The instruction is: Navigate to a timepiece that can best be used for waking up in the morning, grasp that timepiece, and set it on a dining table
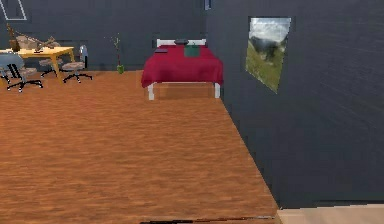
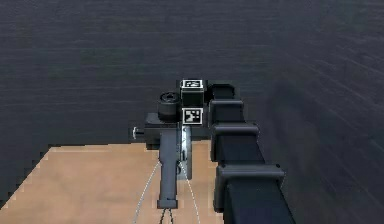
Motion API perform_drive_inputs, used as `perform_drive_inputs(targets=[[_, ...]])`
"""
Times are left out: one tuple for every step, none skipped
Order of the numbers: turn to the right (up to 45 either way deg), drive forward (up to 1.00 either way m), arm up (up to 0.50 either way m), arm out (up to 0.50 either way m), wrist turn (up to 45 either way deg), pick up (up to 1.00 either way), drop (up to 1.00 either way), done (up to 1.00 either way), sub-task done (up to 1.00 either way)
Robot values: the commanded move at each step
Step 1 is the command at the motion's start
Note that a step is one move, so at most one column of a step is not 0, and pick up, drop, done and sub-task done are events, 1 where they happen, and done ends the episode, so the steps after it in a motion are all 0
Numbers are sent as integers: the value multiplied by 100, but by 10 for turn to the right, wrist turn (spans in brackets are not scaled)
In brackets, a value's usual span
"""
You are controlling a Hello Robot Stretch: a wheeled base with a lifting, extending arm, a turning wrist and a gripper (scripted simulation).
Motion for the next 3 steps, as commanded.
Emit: perform_drive_inputs(targets=[[0,0,0,0,450,0,0,0,0],[0,0,0,0,450,0,0,0,0],[0,0,0,0,450,0,0,0,0]])
